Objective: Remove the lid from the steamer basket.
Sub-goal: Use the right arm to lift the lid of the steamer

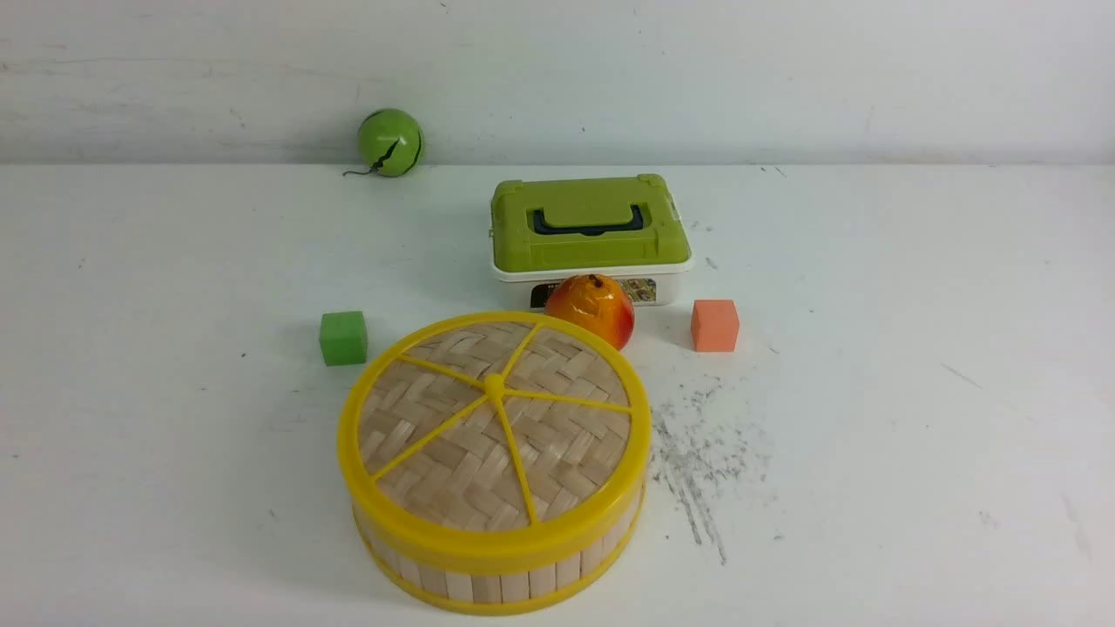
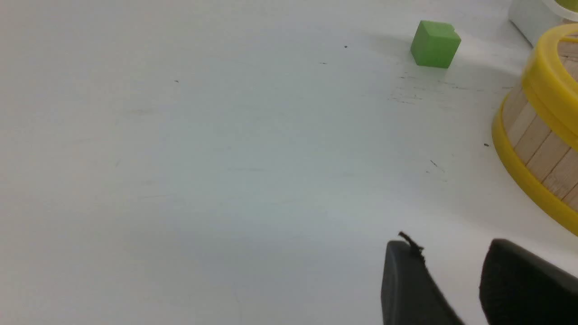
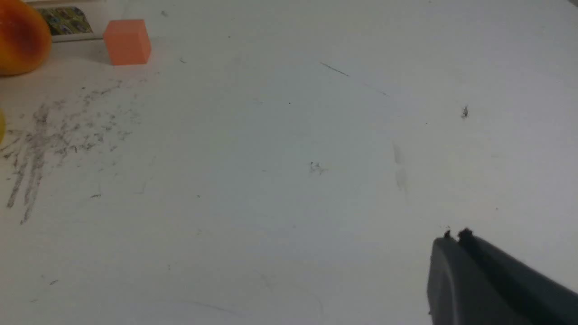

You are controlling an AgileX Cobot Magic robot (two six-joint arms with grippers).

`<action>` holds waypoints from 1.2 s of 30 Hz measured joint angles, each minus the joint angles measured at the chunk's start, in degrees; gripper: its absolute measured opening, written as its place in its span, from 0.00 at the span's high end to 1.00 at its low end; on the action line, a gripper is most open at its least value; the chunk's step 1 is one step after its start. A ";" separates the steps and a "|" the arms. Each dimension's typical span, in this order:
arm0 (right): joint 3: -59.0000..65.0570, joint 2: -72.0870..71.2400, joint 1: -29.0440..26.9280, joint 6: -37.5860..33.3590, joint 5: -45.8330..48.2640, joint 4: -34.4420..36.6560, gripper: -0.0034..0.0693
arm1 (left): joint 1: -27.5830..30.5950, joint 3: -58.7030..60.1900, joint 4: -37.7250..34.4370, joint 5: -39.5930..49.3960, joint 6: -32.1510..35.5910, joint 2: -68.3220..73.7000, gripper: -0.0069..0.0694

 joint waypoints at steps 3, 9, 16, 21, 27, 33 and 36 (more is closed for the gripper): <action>0.00 0.00 0.00 0.00 0.00 0.00 0.96 | 0.00 0.00 0.00 0.00 0.00 0.00 0.59; 0.00 0.00 0.00 0.00 0.00 0.00 0.96 | 0.00 0.00 0.00 0.00 0.00 0.00 0.59; 0.00 0.00 0.00 0.00 0.00 0.00 0.96 | 0.00 0.00 0.00 0.00 0.00 0.00 0.59; 0.00 0.00 0.00 0.00 0.00 0.00 0.96 | 0.00 0.00 0.00 0.00 0.00 0.00 0.59; 0.00 0.00 0.00 0.00 0.00 0.00 0.96 | 0.00 0.00 0.00 0.00 0.00 0.00 0.59; 0.00 0.00 0.00 0.00 0.00 -0.21 0.96 | 0.00 0.00 0.00 0.00 0.00 0.00 0.59; 0.00 0.00 0.00 0.00 0.00 -1.14 0.96 | 0.00 0.00 0.00 0.00 0.00 0.00 0.59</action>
